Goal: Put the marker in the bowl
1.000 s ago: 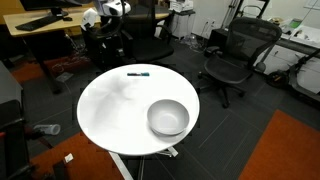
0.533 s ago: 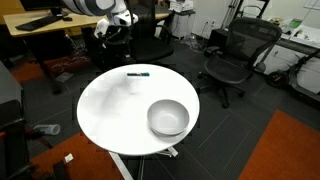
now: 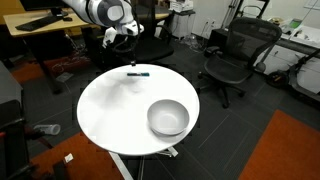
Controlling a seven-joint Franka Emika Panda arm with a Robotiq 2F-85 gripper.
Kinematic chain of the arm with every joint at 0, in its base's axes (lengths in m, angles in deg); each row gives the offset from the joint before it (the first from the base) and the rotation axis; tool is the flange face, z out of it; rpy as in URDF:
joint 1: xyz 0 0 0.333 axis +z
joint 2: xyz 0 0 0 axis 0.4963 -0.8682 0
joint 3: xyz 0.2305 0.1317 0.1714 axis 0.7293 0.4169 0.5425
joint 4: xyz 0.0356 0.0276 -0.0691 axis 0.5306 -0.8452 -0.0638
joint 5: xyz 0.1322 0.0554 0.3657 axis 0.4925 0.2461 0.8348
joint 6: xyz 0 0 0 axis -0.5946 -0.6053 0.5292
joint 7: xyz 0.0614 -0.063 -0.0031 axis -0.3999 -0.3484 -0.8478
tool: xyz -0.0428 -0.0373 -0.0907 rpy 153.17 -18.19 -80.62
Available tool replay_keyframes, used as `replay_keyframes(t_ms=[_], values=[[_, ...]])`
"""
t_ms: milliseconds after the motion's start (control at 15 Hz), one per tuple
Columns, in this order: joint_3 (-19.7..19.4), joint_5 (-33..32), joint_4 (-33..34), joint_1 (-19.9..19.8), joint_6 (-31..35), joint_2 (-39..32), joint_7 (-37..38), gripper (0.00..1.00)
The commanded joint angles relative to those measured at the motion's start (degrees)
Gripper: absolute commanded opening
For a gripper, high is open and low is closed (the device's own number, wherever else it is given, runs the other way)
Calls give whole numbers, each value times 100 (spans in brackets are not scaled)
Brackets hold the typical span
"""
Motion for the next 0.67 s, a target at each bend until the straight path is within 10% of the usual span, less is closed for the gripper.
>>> replay_keyframes(t_ms=[0, 600], values=[[1, 252, 485, -28, -130, -373, -114, 100], [-24, 447, 992, -85, -99, -930, -163, 100]])
